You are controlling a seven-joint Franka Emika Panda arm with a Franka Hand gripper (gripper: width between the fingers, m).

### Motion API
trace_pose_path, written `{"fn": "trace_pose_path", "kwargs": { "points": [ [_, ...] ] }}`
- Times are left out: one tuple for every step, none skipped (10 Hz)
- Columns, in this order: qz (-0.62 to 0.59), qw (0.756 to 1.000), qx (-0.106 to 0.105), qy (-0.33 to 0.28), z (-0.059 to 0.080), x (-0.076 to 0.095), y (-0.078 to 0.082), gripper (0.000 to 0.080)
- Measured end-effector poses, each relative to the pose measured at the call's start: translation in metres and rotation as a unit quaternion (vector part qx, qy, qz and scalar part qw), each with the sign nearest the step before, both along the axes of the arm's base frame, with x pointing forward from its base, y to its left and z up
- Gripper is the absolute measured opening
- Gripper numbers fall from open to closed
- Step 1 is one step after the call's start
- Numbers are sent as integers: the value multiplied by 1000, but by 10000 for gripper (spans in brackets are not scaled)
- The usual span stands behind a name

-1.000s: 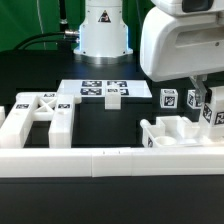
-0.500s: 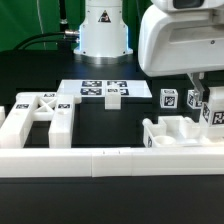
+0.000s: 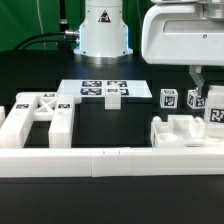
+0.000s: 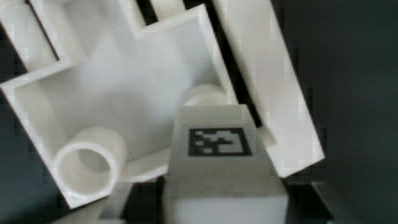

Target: Assemble chair

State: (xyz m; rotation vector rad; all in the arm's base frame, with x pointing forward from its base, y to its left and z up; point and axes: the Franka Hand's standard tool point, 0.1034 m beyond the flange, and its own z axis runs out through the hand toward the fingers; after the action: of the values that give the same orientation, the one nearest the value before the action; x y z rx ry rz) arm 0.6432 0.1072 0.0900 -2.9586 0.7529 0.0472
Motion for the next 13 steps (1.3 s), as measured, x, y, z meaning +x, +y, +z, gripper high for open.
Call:
{"fn": "trace_pose_path", "kwargs": {
  "points": [
    [-55, 998, 3, 6, 0, -1, 3, 285],
    [-84, 996, 8, 7, 0, 0, 5, 285],
    [-136, 991, 13, 8, -1, 1, 7, 285],
    [-175, 984, 13, 11, -1, 1, 8, 285],
    [-224, 974, 13, 12, -1, 2, 10, 285],
    [-261, 965, 14, 15, -1, 2, 10, 285],
    [-280, 960, 16, 18, 0, 2, 11, 285],
    [-302, 953, 18, 21, 0, 2, 11, 286],
    [-286, 958, 18, 20, 0, 2, 12, 286],
    [-254, 967, 18, 16, 0, 2, 12, 464],
    [-243, 970, 18, 15, 0, 2, 13, 602],
    [-241, 970, 19, 15, 0, 1, 14, 602],
    [-185, 983, 18, 8, 0, 2, 14, 641]
  ]
}}
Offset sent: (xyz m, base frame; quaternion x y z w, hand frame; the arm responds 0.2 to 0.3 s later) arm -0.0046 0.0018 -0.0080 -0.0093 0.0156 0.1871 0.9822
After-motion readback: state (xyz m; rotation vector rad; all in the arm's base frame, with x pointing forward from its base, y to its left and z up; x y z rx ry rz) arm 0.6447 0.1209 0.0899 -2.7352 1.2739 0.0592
